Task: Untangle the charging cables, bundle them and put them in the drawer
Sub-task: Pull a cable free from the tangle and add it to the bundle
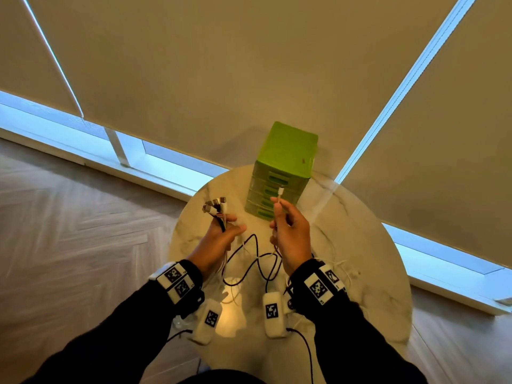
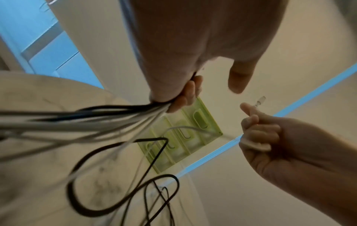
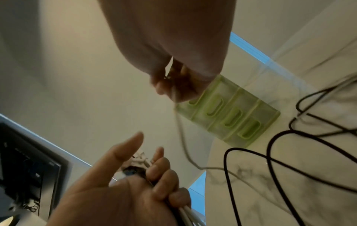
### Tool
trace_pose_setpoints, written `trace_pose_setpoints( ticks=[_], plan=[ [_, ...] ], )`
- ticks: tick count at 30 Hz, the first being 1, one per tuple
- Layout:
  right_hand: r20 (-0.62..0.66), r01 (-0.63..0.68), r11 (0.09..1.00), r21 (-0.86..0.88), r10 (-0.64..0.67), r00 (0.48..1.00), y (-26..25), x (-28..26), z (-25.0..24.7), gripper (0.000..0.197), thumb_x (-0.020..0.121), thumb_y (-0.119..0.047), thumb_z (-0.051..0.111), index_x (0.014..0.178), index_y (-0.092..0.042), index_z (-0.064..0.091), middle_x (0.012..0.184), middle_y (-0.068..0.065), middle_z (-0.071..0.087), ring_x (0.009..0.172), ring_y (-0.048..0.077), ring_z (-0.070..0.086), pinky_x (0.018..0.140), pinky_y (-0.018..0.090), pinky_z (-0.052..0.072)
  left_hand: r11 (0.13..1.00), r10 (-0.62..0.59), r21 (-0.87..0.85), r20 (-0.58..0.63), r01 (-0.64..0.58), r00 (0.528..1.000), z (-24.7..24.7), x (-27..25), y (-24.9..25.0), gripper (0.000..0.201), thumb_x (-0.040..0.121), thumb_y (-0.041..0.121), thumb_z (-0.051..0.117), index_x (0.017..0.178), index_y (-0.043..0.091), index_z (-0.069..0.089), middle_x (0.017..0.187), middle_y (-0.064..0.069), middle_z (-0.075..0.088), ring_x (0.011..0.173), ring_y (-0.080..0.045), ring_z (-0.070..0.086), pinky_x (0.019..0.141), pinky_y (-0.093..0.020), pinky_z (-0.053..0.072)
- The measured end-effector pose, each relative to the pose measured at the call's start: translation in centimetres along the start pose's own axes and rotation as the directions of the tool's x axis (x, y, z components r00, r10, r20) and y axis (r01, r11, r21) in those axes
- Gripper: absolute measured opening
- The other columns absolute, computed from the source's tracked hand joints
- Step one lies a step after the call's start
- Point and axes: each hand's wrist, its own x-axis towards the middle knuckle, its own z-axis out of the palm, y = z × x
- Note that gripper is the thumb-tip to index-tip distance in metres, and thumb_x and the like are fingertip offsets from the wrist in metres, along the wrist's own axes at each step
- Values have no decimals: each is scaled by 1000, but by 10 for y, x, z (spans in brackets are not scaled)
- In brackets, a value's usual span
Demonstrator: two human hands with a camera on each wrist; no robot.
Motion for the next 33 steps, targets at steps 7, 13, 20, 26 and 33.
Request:
trace_pose_setpoints(
  ticks=[7,13,20,26,33],
  plan=[
    [379,75,982,-174,-3,925,-10,-34,-4,15,106,-27,47,100,-14,51,77,2,66,53,-2,50,52,15,38,986,85,-150,117,-67,989,36,-19,8,44,88,58,66,114,23,57,109,-12,56,99,-26,47,87,-46,37],
    [384,50,990,-134,5,923,-7,-40,-10,17,105,-27,49,101,-11,43,74,6,66,51,11,44,48,23,35,996,90,-7,154,-90,984,44,-29,8,47,94,63,44,94,18,55,75,-5,49,77,-15,48,80,-37,43],
    [570,28,965,-259,129,811,11,-51,-23,21,104,-30,51,106,-9,50,79,6,68,67,17,62,66,29,52,992,101,68,73,-106,992,35,-26,10,53,93,71,37,91,19,51,77,-15,46,63,-28,47,59,-41,45],
    [701,198,887,-417,175,691,47,-43,-21,24,103,-44,46,94,-25,57,83,-7,70,90,14,63,98,45,46,985,168,-42,80,-165,983,28,-23,36,49,99,54,34,81,10,48,72,-9,57,76,-25,70,69,-36,57],
    [707,483,543,-687,345,617,70,-18,-9,26,104,-43,40,93,-30,59,94,-12,70,103,17,63,96,43,39,959,233,-182,84,-215,969,15,-32,77,42,102,52,31,75,20,34,58,3,26,46,-9,22,49,-28,14]
  ],
)
